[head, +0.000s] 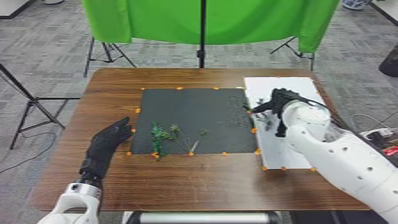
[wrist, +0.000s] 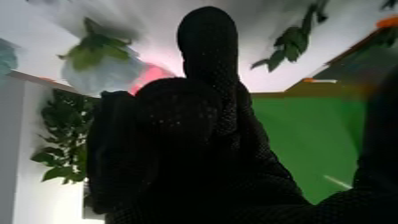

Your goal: Arrange flowers

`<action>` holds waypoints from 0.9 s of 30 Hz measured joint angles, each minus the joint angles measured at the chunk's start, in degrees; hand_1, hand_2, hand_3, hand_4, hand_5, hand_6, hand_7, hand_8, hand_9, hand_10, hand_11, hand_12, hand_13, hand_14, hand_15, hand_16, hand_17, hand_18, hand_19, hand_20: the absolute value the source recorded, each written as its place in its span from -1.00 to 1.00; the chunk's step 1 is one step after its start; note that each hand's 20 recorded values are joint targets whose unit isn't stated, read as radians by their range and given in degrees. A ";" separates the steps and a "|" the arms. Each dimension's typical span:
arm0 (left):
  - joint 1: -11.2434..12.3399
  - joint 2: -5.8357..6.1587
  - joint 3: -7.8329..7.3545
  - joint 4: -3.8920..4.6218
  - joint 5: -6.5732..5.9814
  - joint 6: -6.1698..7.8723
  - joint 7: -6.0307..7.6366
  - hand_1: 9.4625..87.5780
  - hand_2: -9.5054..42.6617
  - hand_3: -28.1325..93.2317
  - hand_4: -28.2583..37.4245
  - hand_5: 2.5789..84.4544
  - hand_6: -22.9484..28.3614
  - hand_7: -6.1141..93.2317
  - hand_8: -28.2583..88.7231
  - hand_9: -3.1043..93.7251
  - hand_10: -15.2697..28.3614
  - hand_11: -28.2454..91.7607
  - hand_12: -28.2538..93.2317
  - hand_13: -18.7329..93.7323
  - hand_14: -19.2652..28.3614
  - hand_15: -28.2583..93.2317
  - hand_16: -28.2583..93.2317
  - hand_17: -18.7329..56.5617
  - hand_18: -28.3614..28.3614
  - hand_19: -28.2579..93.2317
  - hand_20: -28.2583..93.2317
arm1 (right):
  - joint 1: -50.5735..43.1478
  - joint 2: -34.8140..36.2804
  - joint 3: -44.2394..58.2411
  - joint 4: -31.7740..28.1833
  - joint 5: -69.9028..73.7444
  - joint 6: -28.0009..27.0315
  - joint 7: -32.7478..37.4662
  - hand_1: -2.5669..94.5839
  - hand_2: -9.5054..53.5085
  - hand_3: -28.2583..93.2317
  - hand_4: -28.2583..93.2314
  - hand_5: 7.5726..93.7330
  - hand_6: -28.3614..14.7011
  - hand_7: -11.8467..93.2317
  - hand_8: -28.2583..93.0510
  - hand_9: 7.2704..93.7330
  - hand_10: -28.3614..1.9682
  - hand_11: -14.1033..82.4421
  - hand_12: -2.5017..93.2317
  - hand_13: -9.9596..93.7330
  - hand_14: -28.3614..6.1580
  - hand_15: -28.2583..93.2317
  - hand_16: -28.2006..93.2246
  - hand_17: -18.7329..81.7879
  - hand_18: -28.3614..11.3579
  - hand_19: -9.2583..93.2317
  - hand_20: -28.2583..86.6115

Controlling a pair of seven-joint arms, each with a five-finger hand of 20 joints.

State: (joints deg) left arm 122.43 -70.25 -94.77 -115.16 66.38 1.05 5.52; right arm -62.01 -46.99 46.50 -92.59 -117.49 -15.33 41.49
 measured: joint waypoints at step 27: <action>0.01 -0.05 -0.08 -0.02 0.00 0.00 -0.04 -0.62 -0.71 0.51 -0.90 -0.07 0.03 -0.72 -0.60 -0.15 0.24 -0.35 -0.30 -0.16 0.51 -0.29 -0.47 -0.49 0.49 -0.45 -0.27 | 2.00 -2.20 -10.16 -0.28 -8.93 8.37 -2.86 0.20 -1.00 0.38 -0.73 0.82 0.30 -0.30 -0.14 0.91 0.16 0.28 -0.29 0.97 0.41 0.58 0.07 0.75 -0.30 1.00 0.70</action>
State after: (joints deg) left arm 122.44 -70.31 -94.85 -115.18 66.38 1.05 5.48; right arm -60.01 -49.20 36.34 -92.87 -126.42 -6.97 38.63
